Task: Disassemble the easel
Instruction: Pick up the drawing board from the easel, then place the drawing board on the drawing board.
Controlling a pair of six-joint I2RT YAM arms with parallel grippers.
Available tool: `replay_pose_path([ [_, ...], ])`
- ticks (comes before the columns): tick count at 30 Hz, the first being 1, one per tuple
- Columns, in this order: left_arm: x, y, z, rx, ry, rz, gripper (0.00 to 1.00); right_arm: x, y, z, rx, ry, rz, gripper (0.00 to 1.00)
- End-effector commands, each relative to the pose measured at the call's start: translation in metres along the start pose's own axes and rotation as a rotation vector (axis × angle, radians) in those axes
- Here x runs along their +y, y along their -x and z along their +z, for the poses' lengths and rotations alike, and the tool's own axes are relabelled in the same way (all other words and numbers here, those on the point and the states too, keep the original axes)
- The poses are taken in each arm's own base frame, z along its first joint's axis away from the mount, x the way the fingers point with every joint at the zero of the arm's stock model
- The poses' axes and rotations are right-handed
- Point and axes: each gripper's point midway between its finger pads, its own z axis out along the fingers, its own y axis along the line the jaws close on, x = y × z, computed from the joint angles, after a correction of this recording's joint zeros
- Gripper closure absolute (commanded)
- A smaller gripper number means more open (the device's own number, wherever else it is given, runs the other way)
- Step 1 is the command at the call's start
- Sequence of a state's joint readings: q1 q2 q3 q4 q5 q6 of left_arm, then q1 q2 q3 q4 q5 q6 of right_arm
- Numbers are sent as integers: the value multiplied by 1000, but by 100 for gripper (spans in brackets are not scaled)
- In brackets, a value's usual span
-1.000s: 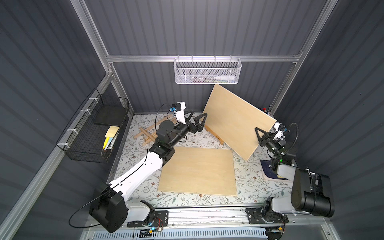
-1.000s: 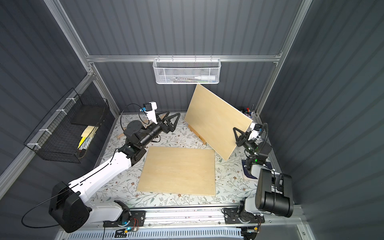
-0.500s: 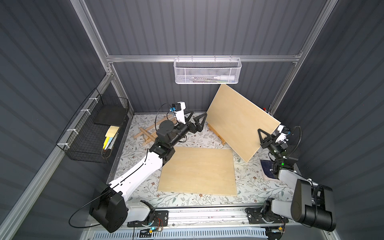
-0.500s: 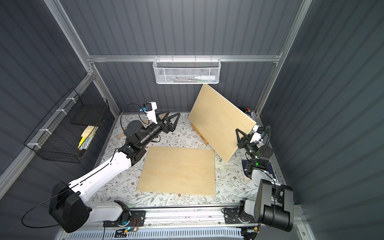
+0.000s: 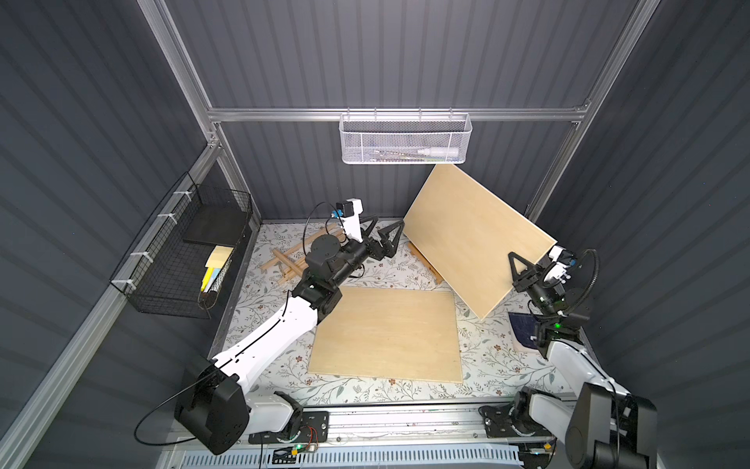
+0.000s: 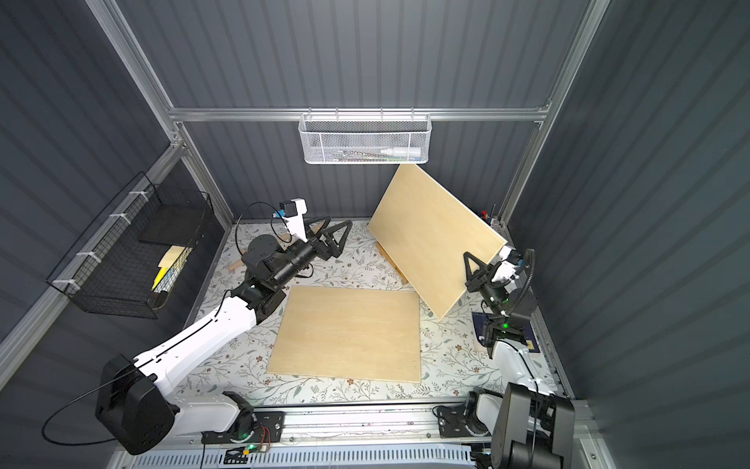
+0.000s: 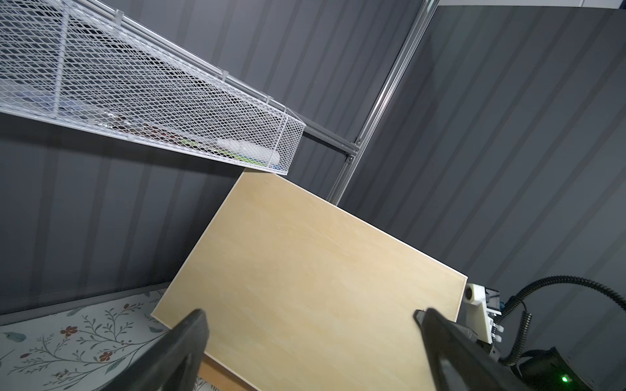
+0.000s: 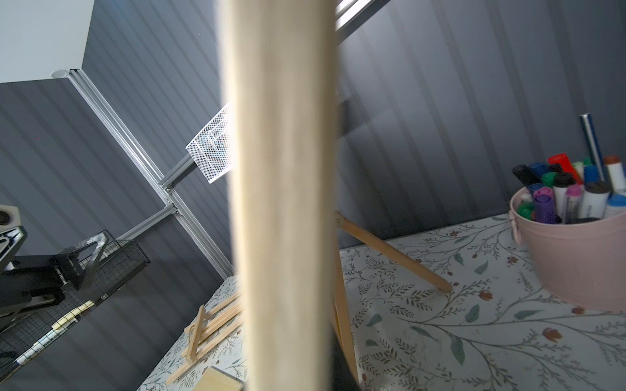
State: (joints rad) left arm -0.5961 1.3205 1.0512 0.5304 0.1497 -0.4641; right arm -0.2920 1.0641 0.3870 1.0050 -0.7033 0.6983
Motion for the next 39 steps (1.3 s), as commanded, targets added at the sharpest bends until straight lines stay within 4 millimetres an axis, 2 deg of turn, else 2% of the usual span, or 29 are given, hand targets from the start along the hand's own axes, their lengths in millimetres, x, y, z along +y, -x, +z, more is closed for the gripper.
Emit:
replay_pose_path([
  [1,-11,22,-2,-45,-14,26,0,45,63,-12,-217,72,-137,100],
  [11,-12,24,-3,-48,-17,27,1,53,63,-24,-213,48,-58,100],
  [16,-12,24,-3,-49,-17,29,1,48,61,-27,-234,46,41,100],
  [24,-13,27,-5,-54,-14,34,1,47,69,-32,-285,60,183,100],
  [32,-14,29,-6,-58,-15,36,1,53,66,-34,-260,85,251,100],
  [39,-14,30,-6,-62,-9,39,1,70,61,-38,-203,127,311,100],
])
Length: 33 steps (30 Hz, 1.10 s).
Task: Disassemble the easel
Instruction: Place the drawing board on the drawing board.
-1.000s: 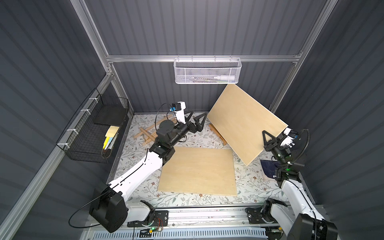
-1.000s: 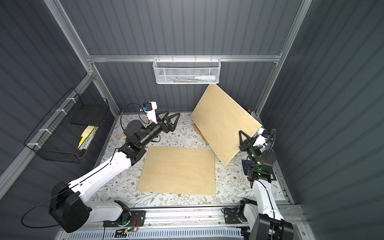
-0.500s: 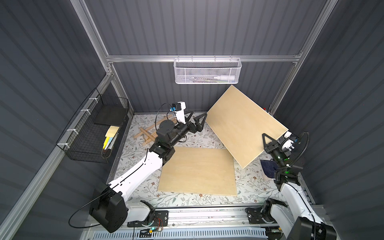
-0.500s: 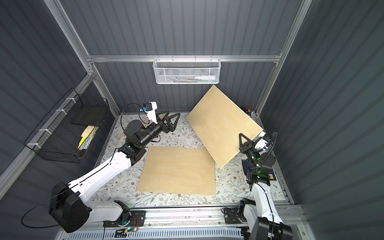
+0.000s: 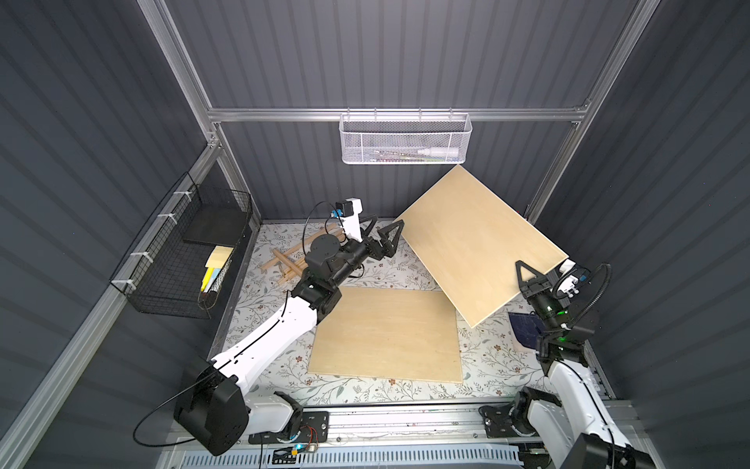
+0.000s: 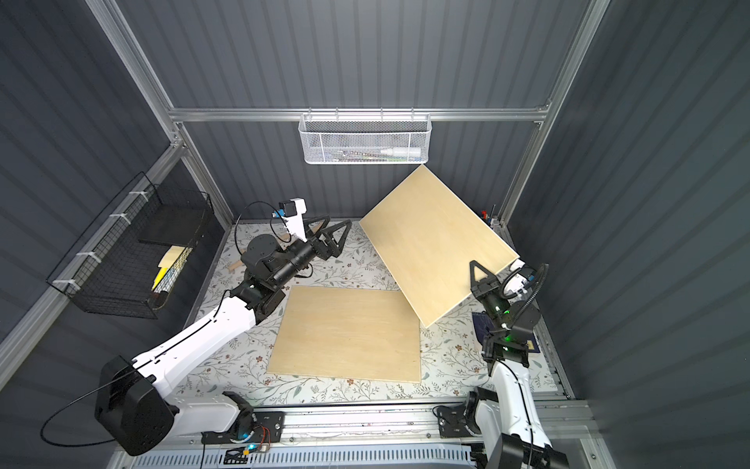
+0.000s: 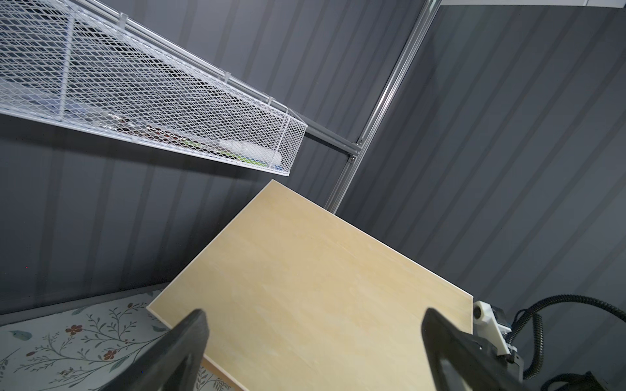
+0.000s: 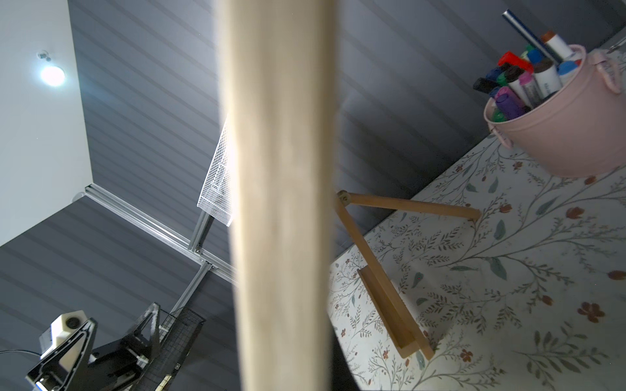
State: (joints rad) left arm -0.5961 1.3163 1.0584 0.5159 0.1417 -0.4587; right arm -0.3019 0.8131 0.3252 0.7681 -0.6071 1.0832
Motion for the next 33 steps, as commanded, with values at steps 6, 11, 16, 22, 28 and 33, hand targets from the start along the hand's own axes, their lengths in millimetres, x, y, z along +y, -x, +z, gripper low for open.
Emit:
replay_pose_path([
  [6,-13,32,-7,-70,-3,42,1,91,19,-15,-10,240,-16,100],
  [11,-11,35,-9,-80,17,52,1,110,5,-13,101,284,21,100],
  [16,-7,35,-8,-82,38,57,1,121,-14,-10,198,308,64,100],
  [22,-3,39,-10,-94,64,66,1,149,-56,-5,413,397,72,100],
  [28,-1,45,-14,-114,89,74,0,139,-87,4,547,395,141,100],
  [33,1,45,-15,-118,103,75,1,135,-114,9,660,434,231,100],
])
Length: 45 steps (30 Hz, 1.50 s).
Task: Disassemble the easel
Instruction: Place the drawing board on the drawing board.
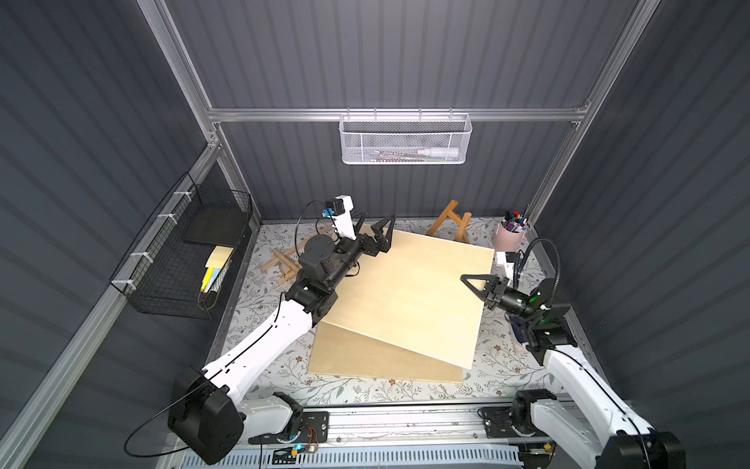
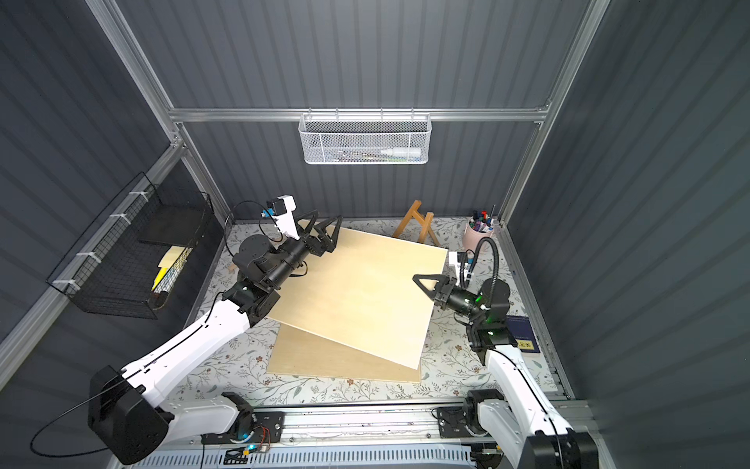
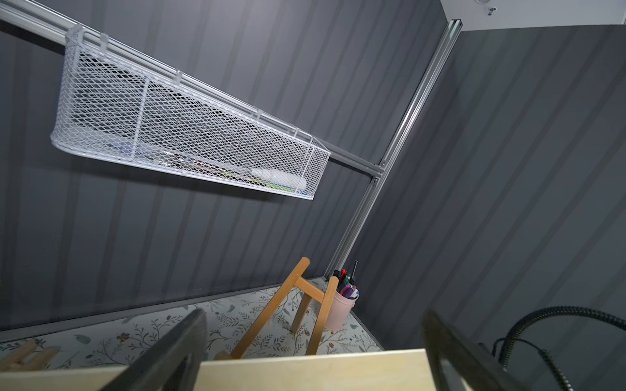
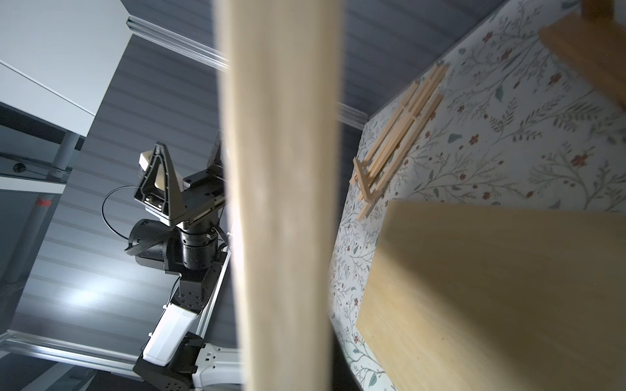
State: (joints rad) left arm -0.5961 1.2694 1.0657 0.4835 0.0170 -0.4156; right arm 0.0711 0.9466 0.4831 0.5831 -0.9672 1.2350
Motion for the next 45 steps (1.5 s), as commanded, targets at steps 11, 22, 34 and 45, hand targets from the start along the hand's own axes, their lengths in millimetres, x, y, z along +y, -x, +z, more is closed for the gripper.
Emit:
replay_pose_path([
  [11,-3,17,0,-37,13,26,1,-5,-25,22,147,124,20,100],
  [22,-1,8,4,-13,10,16,1,-71,-54,20,198,6,112,100],
  [34,7,-5,10,12,35,13,0,-129,-75,33,281,-74,236,100],
  [45,12,-6,9,8,56,11,1,-155,-85,28,298,-206,208,100],
])
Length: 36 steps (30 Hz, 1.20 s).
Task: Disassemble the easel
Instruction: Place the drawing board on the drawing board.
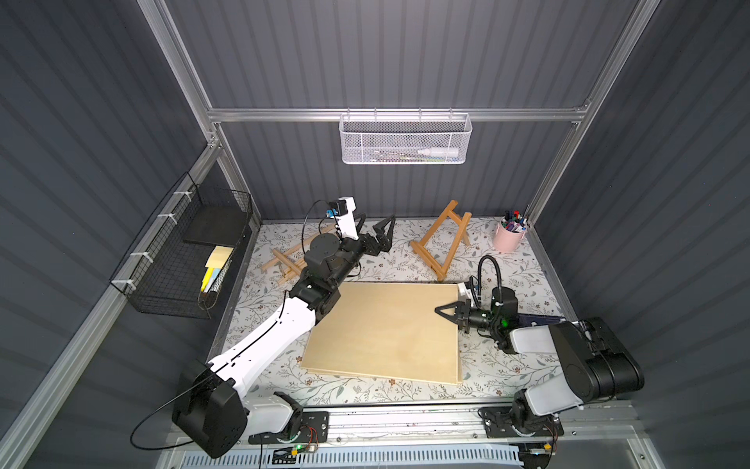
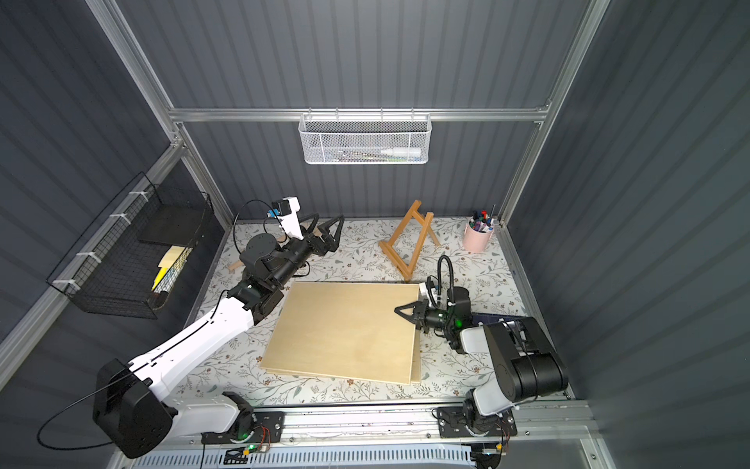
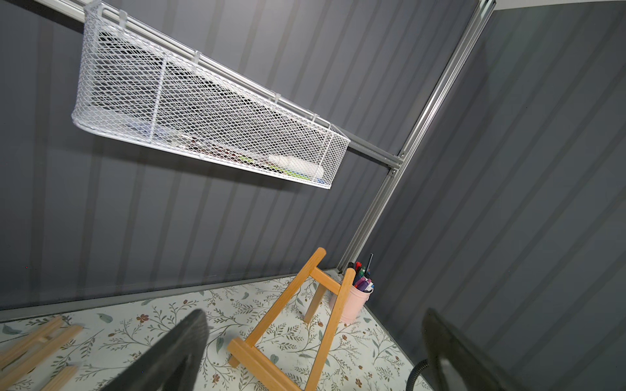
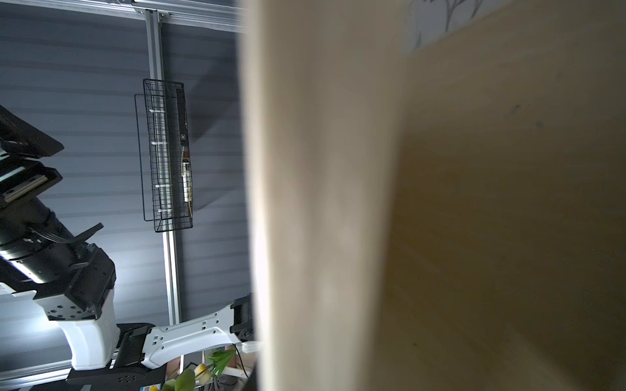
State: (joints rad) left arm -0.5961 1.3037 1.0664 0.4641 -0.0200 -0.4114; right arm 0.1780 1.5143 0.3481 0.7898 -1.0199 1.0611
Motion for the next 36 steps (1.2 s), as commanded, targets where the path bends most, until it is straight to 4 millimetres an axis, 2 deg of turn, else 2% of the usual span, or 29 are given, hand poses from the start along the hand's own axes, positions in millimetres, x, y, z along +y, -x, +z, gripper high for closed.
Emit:
replay_pose_path([
  [1,-3,10,2,-24,1,8,0,1,-5,1,34,-16,-28,100],
  [9,-5,14,-1,-37,-5,3,0,-15,-4,1,27,-82,-27,98],
  [14,-5,14,-1,-35,-8,-1,1,-25,-2,-3,2,-143,-25,89],
  [17,-6,14,-2,-37,-10,-1,0,-33,1,-6,-23,-181,-14,80],
  [25,-7,17,-3,-43,-13,-4,0,-48,8,-14,-78,-243,9,75],
  [31,-7,17,-3,-45,-13,-3,0,-49,11,-16,-93,-236,24,73],
  [36,-6,15,-2,-40,-12,-4,0,-49,18,-18,-121,-231,40,68],
])
